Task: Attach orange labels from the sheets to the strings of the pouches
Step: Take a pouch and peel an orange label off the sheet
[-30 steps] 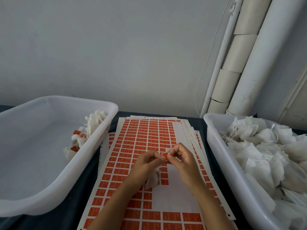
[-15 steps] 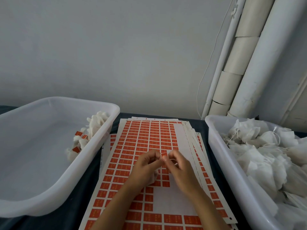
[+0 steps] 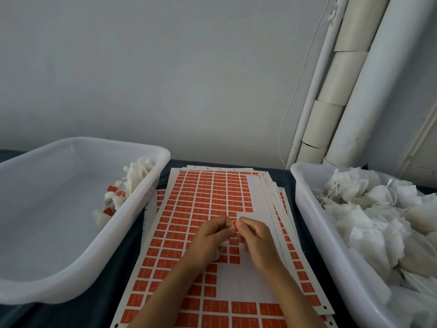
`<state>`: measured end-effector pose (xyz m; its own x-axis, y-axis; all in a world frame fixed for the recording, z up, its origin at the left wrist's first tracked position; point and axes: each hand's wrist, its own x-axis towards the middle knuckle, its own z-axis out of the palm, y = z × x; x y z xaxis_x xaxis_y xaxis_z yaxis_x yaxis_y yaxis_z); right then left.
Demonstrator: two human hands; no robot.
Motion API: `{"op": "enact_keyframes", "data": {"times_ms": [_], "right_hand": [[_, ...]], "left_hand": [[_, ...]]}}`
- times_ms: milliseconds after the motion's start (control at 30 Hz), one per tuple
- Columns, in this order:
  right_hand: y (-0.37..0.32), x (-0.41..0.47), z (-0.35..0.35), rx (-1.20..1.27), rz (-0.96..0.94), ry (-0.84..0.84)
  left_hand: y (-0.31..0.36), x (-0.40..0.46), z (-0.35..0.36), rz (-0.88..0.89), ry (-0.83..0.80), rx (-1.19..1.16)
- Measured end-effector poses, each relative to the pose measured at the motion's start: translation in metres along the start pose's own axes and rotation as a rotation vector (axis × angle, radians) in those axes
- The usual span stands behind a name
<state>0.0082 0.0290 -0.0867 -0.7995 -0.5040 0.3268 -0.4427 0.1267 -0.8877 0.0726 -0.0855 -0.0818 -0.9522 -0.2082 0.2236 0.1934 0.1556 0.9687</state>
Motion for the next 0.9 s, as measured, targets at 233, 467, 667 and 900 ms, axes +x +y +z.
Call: {"op": "enact_keyframes", "data": {"times_ms": [233,467,667,900], "right_hand": [[0.000,0.000,0.003,-0.048,-0.028,0.036],[0.000,0.001,-0.007,0.173,0.146,-0.063],[-0.002,0.001,-0.006,0.046,0.185,-0.134],[-0.004,-0.002,0.000,-0.014,0.139,-0.228]], "left_hand": [[0.005,-0.001,0.003,0.032,-0.037,0.043],[0.010,-0.005,-0.033,-0.219,-0.180,0.507],[0.011,-0.021,-0.042,-0.211,-0.116,0.847],[0.010,-0.025,-0.029,-0.224,0.079,0.828]]}}
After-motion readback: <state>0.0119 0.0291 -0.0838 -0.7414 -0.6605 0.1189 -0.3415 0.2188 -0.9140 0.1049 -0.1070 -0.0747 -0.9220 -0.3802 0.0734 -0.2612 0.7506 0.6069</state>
